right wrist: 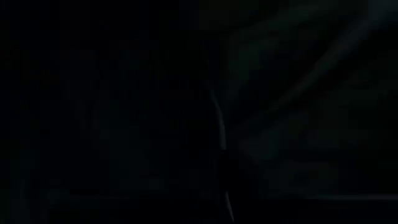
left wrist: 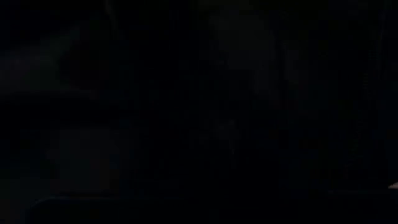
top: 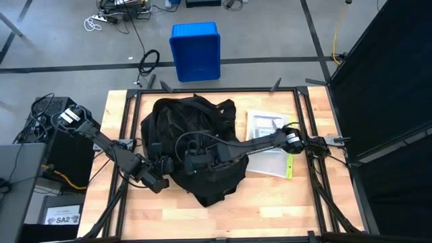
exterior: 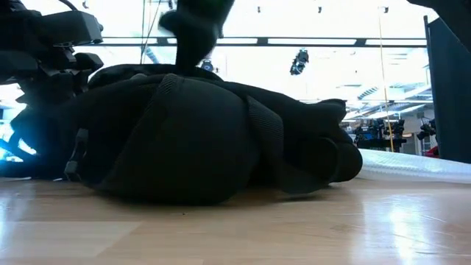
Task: Unpack backpack
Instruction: Remove the black USB cable from the backpack, then remove the black cellphone from the backpack
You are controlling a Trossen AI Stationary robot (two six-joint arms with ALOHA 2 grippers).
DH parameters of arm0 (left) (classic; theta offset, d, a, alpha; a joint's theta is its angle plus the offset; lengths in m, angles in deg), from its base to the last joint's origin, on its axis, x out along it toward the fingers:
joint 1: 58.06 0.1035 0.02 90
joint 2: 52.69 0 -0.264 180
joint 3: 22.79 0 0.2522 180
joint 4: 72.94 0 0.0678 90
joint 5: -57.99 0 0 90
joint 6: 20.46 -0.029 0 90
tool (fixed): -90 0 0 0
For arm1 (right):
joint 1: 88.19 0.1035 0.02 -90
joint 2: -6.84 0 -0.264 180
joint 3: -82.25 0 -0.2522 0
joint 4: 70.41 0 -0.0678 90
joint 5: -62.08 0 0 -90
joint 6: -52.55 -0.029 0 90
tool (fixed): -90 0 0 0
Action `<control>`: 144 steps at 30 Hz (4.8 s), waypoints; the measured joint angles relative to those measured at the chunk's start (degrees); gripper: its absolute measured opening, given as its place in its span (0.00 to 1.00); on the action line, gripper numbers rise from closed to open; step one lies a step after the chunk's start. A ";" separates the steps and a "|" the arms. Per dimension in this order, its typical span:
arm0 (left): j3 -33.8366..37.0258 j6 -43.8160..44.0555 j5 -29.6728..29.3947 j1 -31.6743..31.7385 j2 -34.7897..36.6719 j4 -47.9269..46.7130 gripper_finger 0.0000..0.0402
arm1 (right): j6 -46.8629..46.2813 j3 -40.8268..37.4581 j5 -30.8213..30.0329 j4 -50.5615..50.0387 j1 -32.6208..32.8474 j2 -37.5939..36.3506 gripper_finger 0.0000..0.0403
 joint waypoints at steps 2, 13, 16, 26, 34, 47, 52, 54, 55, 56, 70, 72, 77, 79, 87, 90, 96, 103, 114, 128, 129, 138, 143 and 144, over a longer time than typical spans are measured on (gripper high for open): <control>0.00 0.02 0.30 0.00 0.00 0.06 0.12 | -2.19 2.06 -4.96 -4.36 1.56 -0.90 0.00; 0.39 0.04 0.89 -0.22 -0.04 0.57 0.12 | -30.33 -0.53 -19.91 -25.30 9.06 -17.55 0.00; 0.39 0.04 0.87 -0.22 -0.04 1.02 0.12 | -36.83 -0.79 -24.86 -27.66 10.60 -20.12 0.00; 0.39 -0.20 1.02 -0.21 -0.15 2.46 0.12 | -43.42 -1.01 -41.75 -27.88 10.23 -23.28 0.00; 0.37 -0.20 1.76 -0.24 -0.15 2.48 0.12 | -43.92 -4.44 -33.13 -27.82 -0.98 -23.45 0.00; 5.64 -0.28 2.83 -0.26 -0.13 9.28 0.12 | -72.62 -51.91 -17.90 -25.89 -5.46 -39.63 0.00; 8.63 -0.59 3.11 -0.26 -0.11 14.53 0.12 | -80.83 -72.14 -18.99 -9.81 1.81 -58.99 0.00; 9.05 -0.63 3.12 -0.26 -0.11 15.59 0.12 | -81.34 -78.75 -21.97 -1.77 5.10 -66.40 0.00; 9.07 -0.64 3.12 -0.21 -0.11 15.72 0.12 | -81.05 -81.81 -23.36 1.89 6.49 -69.64 0.00; 9.07 -0.68 3.12 -0.17 -0.11 15.95 0.12 | -80.61 -84.70 -24.71 5.58 7.74 -72.49 0.00; 9.11 -4.59 4.21 -0.15 -0.11 20.06 0.12 | -93.55 -109.45 -45.77 26.66 8.00 -85.99 0.01; 9.11 -4.59 4.23 -0.15 -0.11 20.06 0.12 | -92.83 -109.57 -44.73 26.78 7.68 -85.94 0.01; 9.11 -4.57 4.27 -0.15 -0.11 20.06 0.12 | -84.33 -109.59 -37.12 29.40 7.57 -85.92 0.06; 9.11 -4.57 4.27 -0.15 -0.11 20.06 0.12 | -79.18 -109.61 -32.98 32.19 7.57 -85.92 0.09; 9.11 -4.55 4.51 -0.15 -0.11 20.41 0.12 | -57.29 -109.60 -31.41 47.95 7.47 -85.90 0.35; 9.09 -4.79 5.04 -0.15 -0.11 20.43 0.12 | -47.22 -109.59 -33.24 59.50 6.86 -85.90 0.46; 9.09 -5.03 5.17 -0.13 -0.11 20.57 0.12 | -20.97 -109.59 -22.66 86.57 5.80 -85.13 0.60; 9.09 -5.10 6.31 -0.13 -0.11 21.66 0.12 | -13.62 -109.59 -23.15 96.44 5.32 -84.41 0.67; 4.77 -12.97 2.67 -0.15 -0.13 21.17 0.12 | -16.24 -106.76 3.39 106.00 0.68 -68.03 0.56; -8.87 -21.82 -3.59 1.58 -0.11 2.28 0.18 | -3.85 -78.91 19.24 105.36 -3.08 -31.71 0.42; -8.87 -22.97 -3.09 2.27 -0.11 1.98 0.20 | -3.84 -77.78 20.05 105.31 -3.46 -30.40 0.42; -8.61 -35.10 -1.80 6.97 -0.13 1.89 0.52 | -6.84 -75.78 21.21 103.36 -5.82 -24.90 0.44; -8.61 -43.21 -1.79 8.74 -1.77 2.11 0.68 | -7.25 -75.80 21.24 104.02 -6.00 -24.90 0.42; -8.61 -44.75 -1.98 9.22 -2.34 2.35 0.71 | -7.25 -75.78 21.24 104.30 -6.00 -24.91 0.42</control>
